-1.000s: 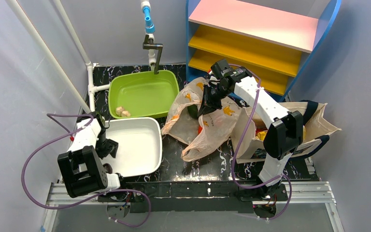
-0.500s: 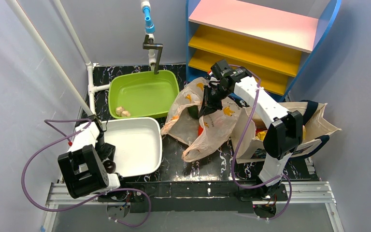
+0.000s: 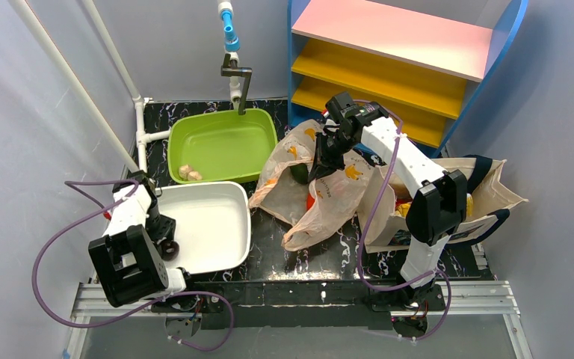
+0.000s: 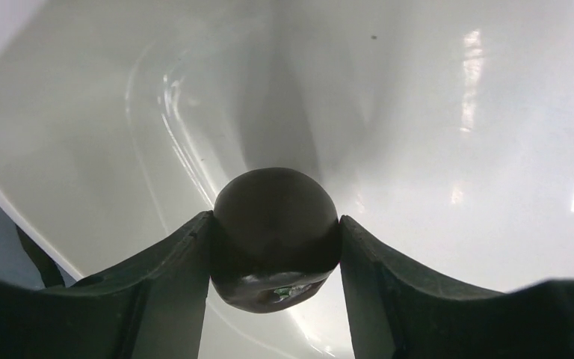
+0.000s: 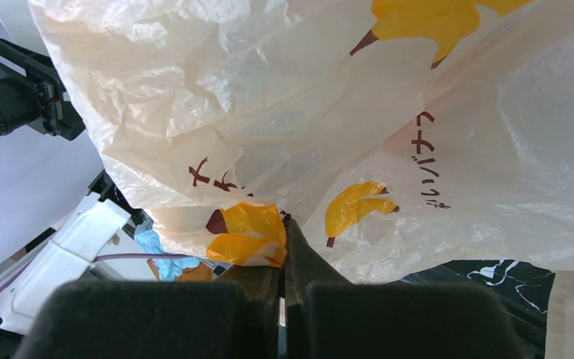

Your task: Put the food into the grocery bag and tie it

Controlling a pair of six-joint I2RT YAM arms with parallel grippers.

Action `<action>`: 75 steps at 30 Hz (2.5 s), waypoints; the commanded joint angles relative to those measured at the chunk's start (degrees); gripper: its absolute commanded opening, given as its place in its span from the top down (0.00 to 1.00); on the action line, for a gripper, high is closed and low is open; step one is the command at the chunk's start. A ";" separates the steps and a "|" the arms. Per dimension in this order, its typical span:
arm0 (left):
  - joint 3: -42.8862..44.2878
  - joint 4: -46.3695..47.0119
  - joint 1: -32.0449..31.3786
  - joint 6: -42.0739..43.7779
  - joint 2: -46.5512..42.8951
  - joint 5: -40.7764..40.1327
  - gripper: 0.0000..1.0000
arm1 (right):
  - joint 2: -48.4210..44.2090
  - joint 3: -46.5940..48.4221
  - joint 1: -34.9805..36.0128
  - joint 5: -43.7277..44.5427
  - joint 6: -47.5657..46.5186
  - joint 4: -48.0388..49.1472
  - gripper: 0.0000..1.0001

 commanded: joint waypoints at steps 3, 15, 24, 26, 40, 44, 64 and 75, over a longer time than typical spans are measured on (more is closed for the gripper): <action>4.36 0.47 0.23 3.28 0.19 8.67 1.00 | -0.32 2.37 0.23 0.51 -0.17 -1.09 0.99; 9.62 6.18 -2.29 5.68 3.94 23.91 1.00 | 0.11 4.61 0.19 0.82 0.12 -0.83 0.99; 19.90 6.64 -15.17 5.32 7.12 23.19 1.00 | 1.50 8.54 0.22 0.56 0.26 -0.84 0.99; 22.03 7.23 -18.91 5.93 7.14 23.63 1.00 | 1.51 8.92 0.19 0.45 0.26 -0.83 0.99; 32.51 16.86 -43.99 15.64 4.66 33.52 1.00 | 1.48 9.09 -1.28 0.30 -0.57 -1.02 0.99; 34.19 19.91 -48.67 17.82 5.41 38.51 1.00 | 1.84 9.54 -1.51 0.16 -0.65 -1.35 0.99; 41.93 22.07 -56.59 18.32 19.65 31.76 0.95 | 0.35 8.61 -2.00 1.56 -1.11 -3.14 0.99; 43.02 22.55 -56.81 17.17 20.69 32.92 0.28 | -0.35 7.48 -2.19 1.91 -1.07 -3.38 0.99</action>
